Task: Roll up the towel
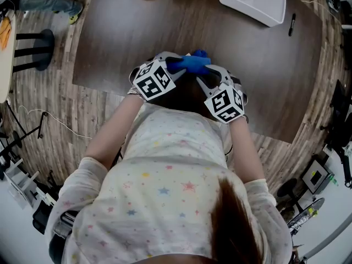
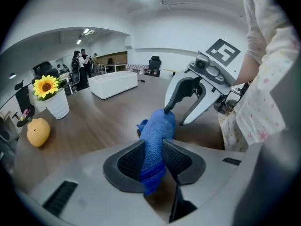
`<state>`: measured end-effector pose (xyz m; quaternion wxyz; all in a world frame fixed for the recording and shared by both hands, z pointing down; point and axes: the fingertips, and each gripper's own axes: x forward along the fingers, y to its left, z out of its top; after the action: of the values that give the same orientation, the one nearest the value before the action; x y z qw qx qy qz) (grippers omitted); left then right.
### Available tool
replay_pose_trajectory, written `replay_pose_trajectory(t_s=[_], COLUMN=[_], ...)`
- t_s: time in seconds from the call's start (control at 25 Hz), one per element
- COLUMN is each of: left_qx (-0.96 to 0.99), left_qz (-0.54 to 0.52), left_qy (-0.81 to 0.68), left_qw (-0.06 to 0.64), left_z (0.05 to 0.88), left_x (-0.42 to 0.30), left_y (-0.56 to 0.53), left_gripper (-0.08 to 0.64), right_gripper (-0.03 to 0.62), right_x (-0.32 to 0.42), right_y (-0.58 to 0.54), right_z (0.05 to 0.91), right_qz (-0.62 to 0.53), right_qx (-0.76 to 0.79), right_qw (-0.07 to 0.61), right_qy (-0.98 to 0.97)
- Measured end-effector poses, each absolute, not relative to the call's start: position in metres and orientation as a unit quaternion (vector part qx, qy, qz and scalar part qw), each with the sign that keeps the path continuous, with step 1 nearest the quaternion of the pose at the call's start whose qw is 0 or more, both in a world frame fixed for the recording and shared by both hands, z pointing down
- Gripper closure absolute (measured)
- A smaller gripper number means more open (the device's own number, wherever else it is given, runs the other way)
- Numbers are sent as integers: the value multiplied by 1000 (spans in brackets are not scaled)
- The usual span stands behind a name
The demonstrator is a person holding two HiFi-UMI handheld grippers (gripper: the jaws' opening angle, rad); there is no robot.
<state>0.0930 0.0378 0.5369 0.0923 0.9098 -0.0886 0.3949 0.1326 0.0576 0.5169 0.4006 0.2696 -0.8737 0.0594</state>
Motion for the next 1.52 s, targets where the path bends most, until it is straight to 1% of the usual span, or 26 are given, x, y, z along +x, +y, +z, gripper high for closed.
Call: replay_pose_trajectory(t_s=[0.16, 0.44, 0.8, 0.84, 0.96, 1.2, 1.36, 1.52], left_qx=[909, 909, 925, 927, 926, 915, 915, 909], left_qz=[397, 395, 348, 346, 356, 389, 385, 395], left_qy=[-102, -121, -153, -147, -120, -105, -118, -131], left_qw=[71, 57, 4, 5, 16, 12, 28, 26], left_z=[534, 533, 504, 504, 511, 532, 537, 544], left_x=[94, 96, 102, 104, 107, 113, 112, 112], left_y=[25, 13, 3, 5, 16, 19, 7, -1], left_gripper=[439, 439, 442, 446, 499, 499, 499, 499], right_gripper=[447, 449, 460, 460, 460, 460, 461, 460], right_x=[126, 132, 140, 140, 140, 140, 137, 137], right_y=[57, 49, 17, 14, 6, -6, -14, -20], right_z=[515, 522, 529, 529, 528, 529, 530, 529], right_qz=[48, 49, 65, 65, 66, 71, 66, 65], right_qx=[270, 288, 335, 338, 344, 354, 356, 357], right_qw=[394, 400, 383, 383, 381, 375, 379, 377], right_qy=[-878, -869, -858, -857, -856, -854, -852, -852])
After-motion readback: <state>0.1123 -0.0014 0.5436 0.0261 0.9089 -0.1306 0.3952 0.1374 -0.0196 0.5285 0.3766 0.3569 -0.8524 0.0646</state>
